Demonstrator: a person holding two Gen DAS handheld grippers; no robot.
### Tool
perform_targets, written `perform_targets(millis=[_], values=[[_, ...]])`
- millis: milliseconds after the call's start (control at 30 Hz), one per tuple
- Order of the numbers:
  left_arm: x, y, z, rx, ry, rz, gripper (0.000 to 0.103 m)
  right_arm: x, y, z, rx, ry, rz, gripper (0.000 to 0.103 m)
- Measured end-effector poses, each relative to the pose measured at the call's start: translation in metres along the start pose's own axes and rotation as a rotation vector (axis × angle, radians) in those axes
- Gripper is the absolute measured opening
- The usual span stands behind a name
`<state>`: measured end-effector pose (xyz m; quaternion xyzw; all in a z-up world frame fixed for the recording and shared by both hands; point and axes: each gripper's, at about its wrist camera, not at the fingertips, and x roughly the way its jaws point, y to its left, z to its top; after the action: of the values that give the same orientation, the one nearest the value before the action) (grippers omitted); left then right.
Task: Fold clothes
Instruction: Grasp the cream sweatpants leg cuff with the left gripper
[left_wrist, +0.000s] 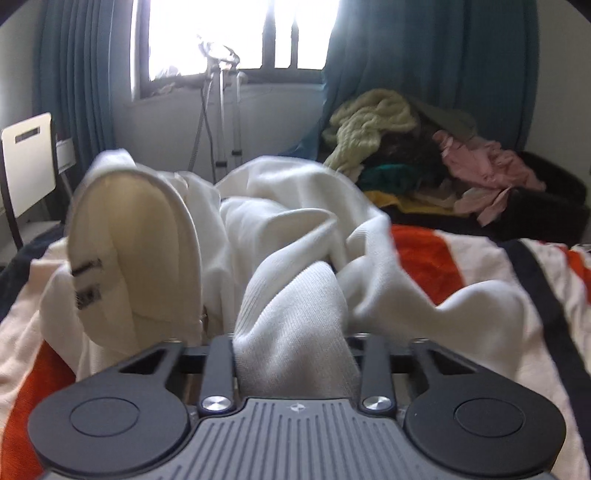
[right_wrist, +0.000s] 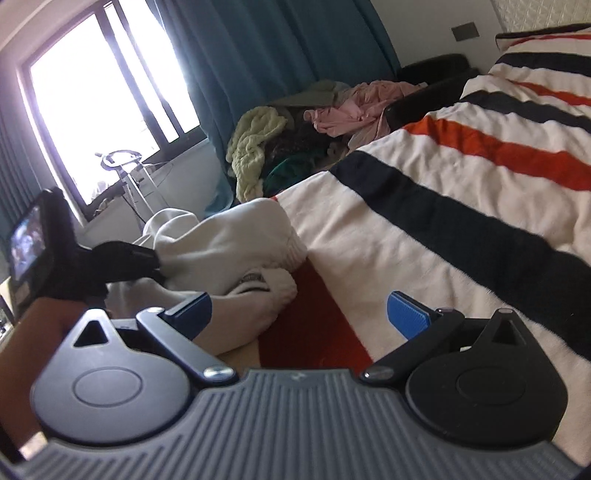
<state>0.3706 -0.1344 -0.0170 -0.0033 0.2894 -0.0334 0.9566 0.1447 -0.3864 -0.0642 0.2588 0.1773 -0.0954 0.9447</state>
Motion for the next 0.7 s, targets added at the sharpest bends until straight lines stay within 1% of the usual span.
perform_targets(millis=[100, 300, 367, 433, 500, 533, 600, 667, 700], values=[[-0.039, 0.017, 0.0, -0.005, -0.037, -0.041, 0.019, -0.008, 0.001, 0.0, -0.01, -0.036, 0.002, 0.103], [-0.117, 0.051, -0.001, -0.016, -0.11, -0.123, 0.017, -0.033, 0.001, 0.009, -0.046, -0.125, 0.031, 0.103], [-0.152, 0.079, -0.007, -0.04, -0.133, -0.123, 0.017, -0.044, 0.005, 0.01, -0.076, -0.165, 0.036, 0.103], [-0.183, 0.112, -0.017, -0.066, -0.16, -0.096, 0.017, -0.054, 0.01, 0.011, -0.108, -0.179, 0.048, 0.103], [-0.209, 0.143, -0.031, -0.1, -0.169, -0.057, 0.017, -0.063, 0.015, 0.011, -0.13, -0.172, 0.08, 0.103], [-0.215, 0.157, -0.039, -0.113, -0.169, -0.034, 0.017, -0.066, 0.017, 0.01, -0.134, -0.158, 0.102, 0.103], [-0.221, 0.185, -0.057, -0.111, -0.162, 0.007, 0.018, -0.074, 0.02, 0.009, -0.123, -0.103, 0.162, 0.103], [-0.216, 0.211, -0.078, -0.085, -0.113, 0.037, 0.019, -0.081, 0.028, 0.002, -0.136, -0.031, 0.22, 0.103], [-0.214, 0.223, -0.087, -0.098, -0.081, 0.046, 0.02, -0.084, 0.033, -0.003, -0.156, 0.004, 0.249, 0.103]])
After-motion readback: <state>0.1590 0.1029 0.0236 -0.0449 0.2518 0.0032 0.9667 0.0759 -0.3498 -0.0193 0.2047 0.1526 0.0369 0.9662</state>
